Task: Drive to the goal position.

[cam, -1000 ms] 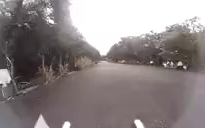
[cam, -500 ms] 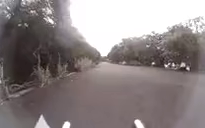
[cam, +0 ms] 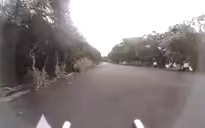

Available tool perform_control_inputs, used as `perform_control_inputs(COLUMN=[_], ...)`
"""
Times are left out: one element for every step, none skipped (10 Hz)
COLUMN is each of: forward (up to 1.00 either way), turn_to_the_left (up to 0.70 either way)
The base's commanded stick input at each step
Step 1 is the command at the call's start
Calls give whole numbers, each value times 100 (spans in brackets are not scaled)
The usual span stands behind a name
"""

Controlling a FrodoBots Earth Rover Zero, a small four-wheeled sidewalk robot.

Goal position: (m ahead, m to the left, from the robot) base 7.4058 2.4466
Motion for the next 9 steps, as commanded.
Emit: perform_control_inputs(forward=[50,50,50,50,50,50,50,50,50], turn_to_the_left=[0,0,0,0,0,0,0,0,0])
